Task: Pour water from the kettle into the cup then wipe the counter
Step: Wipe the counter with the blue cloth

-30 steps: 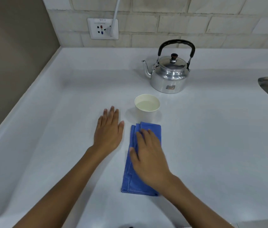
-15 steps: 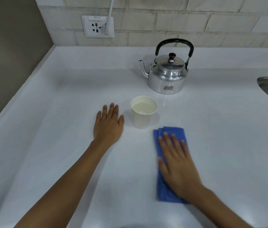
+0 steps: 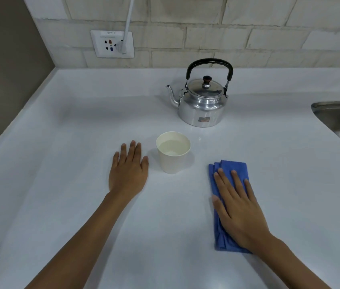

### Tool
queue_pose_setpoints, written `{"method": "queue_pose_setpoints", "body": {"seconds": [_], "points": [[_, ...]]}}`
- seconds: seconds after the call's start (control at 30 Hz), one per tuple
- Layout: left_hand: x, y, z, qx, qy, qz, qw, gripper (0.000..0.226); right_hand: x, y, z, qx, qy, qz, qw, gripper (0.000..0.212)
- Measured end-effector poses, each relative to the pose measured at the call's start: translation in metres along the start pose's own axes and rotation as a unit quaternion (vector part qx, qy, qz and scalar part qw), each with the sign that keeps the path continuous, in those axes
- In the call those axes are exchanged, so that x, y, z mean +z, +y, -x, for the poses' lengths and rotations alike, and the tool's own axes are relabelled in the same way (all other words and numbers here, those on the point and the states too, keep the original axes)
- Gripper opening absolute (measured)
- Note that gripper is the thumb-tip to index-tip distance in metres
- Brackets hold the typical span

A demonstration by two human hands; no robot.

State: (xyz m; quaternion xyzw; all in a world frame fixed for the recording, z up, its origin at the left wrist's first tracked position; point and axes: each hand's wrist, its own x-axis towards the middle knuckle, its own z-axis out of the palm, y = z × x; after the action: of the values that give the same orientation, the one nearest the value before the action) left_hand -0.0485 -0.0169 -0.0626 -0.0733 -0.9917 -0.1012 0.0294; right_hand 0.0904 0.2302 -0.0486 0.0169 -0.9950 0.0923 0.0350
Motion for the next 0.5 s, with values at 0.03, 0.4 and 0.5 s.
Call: {"method": "queue_pose_setpoints", "body": {"seconds": [0.03, 0.4, 0.5], "points": [[0.0, 0.0, 0.0, -0.001, 0.001, -0.001, 1.0, 0.055, 0.0, 0.006, -0.001, 0.014, 0.003, -0.01, 1.0, 0.061], [-0.001, 0.004, 0.001, -0.001, 0.006, -0.004, 1.0, 0.055, -0.002, 0.008, -0.134, 0.009, -0.022, 0.039, 0.999, 0.054], [-0.002, 0.003, 0.002, 0.0, 0.007, -0.004, 1.0, 0.055, 0.005, 0.006, -0.112, -0.133, -0.024, 0.041, 0.99, 0.053]]}}
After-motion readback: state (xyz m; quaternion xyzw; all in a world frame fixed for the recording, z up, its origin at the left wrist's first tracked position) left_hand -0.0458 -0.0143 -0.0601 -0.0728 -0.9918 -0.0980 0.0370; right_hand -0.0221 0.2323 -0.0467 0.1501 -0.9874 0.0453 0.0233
